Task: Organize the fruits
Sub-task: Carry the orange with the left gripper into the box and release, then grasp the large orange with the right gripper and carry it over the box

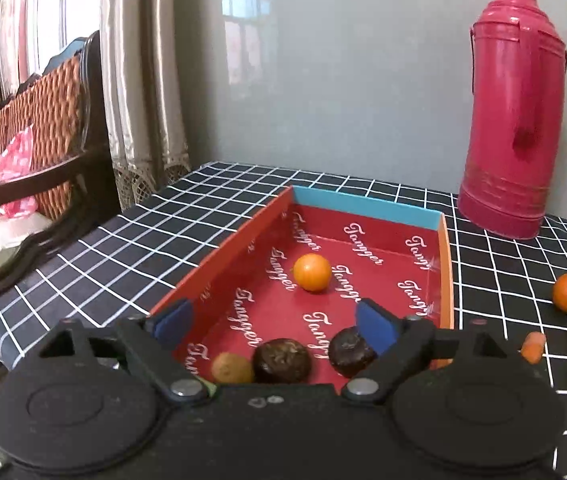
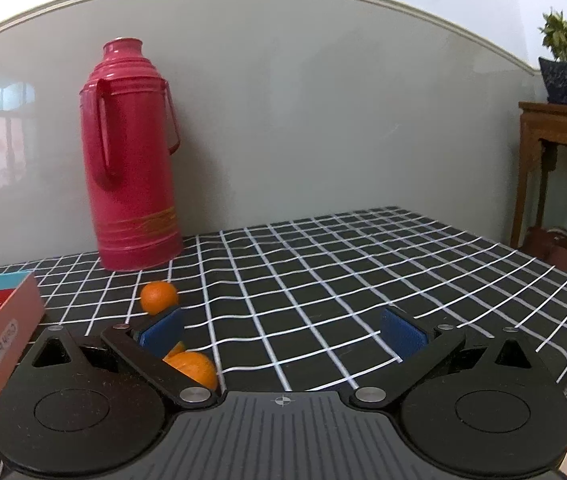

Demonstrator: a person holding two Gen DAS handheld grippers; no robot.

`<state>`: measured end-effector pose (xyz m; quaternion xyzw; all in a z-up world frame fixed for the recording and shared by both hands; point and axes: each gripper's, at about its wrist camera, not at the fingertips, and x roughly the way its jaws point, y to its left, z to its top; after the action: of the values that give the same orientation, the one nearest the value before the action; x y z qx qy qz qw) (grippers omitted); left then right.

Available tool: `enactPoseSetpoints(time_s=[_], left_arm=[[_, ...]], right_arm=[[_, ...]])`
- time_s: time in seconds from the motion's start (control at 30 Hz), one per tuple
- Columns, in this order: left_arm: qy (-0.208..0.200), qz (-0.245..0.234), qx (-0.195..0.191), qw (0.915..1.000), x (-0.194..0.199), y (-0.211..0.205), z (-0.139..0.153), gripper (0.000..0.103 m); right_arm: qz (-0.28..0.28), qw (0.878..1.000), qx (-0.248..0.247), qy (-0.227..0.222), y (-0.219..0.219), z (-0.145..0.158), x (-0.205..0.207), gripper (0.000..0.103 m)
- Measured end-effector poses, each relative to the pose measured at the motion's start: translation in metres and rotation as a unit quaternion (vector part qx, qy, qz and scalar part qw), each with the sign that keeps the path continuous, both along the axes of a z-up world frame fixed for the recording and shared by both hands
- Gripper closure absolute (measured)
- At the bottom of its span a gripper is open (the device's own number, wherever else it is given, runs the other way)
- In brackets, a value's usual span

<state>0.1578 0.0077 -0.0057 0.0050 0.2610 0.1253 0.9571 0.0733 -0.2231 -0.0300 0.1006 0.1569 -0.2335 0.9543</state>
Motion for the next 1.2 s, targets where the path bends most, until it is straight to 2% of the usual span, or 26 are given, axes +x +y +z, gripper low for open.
enactPoseSetpoints(time_s=[0.13, 0.47, 0.67, 0.77, 0.87, 0.9, 0.93, 1.0, 1.07, 1.13, 1.17, 1.2], left_arm=[[0.001, -0.007, -0.002, 1.0, -0.006, 0.007, 0.005, 0.018], [-0.009, -0.02, 0.01, 0.9997, -0.022, 0.025, 0.012, 0.013], [-0.02, -0.032, 0.025, 0.999, -0.028, 0.028, 0.013, 0.011], [-0.026, -0.036, 0.017, 0.9988, -0.031, 0.033, 0.017, 0.01], [-0.031, -0.036, 0.013, 0.9988, -0.032, 0.037, 0.02, 0.008], [-0.032, -0.035, 0.013, 0.9988, -0.033, 0.037, 0.02, 0.008], [-0.031, -0.034, 0.013, 0.9989, -0.032, 0.039, 0.02, 0.008], [-0.028, -0.033, 0.009, 0.999, -0.031, 0.041, 0.019, 0.008], [-0.024, -0.029, 0.006, 0.9993, -0.029, 0.044, 0.019, 0.008], [-0.02, -0.025, 0.001, 0.9995, -0.028, 0.047, 0.018, 0.008], [-0.018, -0.024, -0.001, 0.9995, -0.027, 0.048, 0.018, 0.008], [-0.016, -0.022, -0.004, 0.9996, -0.026, 0.049, 0.018, 0.008]], right_arm=[[0.013, 1.0, 0.012, 0.003, 0.003, 0.0, 0.003, 0.0], [0.039, 0.999, 0.006, 0.015, 0.015, -0.005, 0.009, 0.0], [0.072, 0.997, 0.002, 0.033, 0.02, -0.014, 0.02, 0.0], [0.084, 0.995, -0.008, 0.044, 0.023, -0.019, 0.027, 0.0], [0.102, 0.993, 0.005, 0.058, 0.022, -0.025, 0.036, 0.001], [0.103, 0.993, 0.01, 0.062, 0.02, -0.026, 0.039, 0.007], [0.104, 0.992, 0.014, 0.065, 0.021, -0.028, 0.041, 0.025], [0.118, 0.989, 0.042, 0.076, 0.015, -0.033, 0.05, 0.042], [0.116, 0.987, 0.075, 0.084, 0.008, -0.039, 0.054, 0.044], [0.111, 0.988, 0.076, 0.079, 0.008, -0.04, 0.056, 0.046], [0.115, 0.988, 0.072, 0.079, 0.008, -0.04, 0.057, 0.051], [0.118, 0.987, 0.069, 0.079, 0.009, -0.04, 0.057, 0.064]])
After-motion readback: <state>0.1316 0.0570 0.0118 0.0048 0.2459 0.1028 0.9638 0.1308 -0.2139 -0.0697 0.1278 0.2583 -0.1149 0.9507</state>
